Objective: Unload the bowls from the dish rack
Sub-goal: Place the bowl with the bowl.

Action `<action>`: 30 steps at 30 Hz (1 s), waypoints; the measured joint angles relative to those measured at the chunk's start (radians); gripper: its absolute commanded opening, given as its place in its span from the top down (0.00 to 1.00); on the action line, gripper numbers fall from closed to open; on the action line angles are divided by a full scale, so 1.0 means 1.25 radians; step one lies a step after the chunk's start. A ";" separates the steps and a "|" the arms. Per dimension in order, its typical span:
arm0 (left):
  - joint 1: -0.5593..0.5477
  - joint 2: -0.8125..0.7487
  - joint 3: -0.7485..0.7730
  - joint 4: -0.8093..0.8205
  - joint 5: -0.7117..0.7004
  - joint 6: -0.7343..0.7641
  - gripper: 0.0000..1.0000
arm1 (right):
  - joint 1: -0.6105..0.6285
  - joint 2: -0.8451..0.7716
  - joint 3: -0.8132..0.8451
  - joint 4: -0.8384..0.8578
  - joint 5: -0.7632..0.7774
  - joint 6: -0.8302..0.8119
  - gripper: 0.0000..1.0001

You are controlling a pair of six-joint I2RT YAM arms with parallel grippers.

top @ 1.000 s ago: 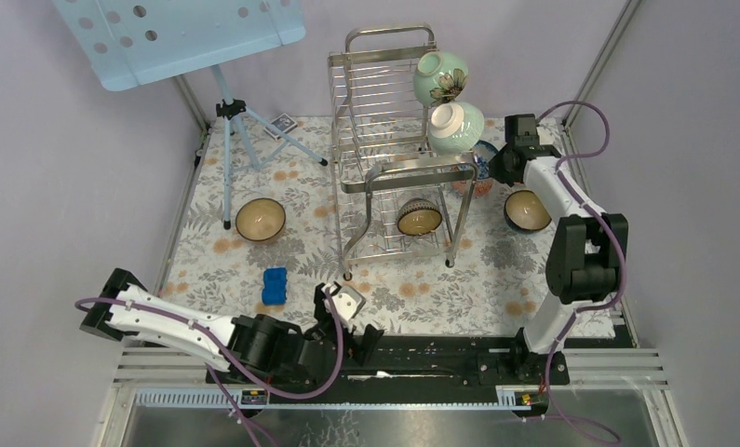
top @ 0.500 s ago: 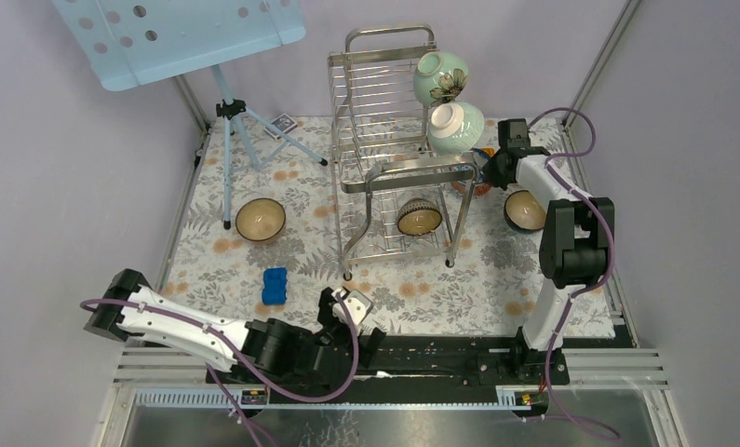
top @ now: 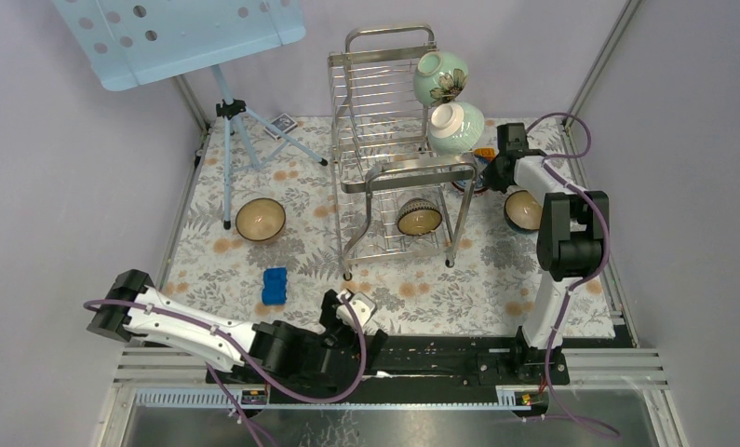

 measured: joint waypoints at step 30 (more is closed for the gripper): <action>0.000 0.020 0.000 0.023 0.000 -0.003 0.01 | -0.002 0.003 0.003 0.009 -0.046 -0.017 0.53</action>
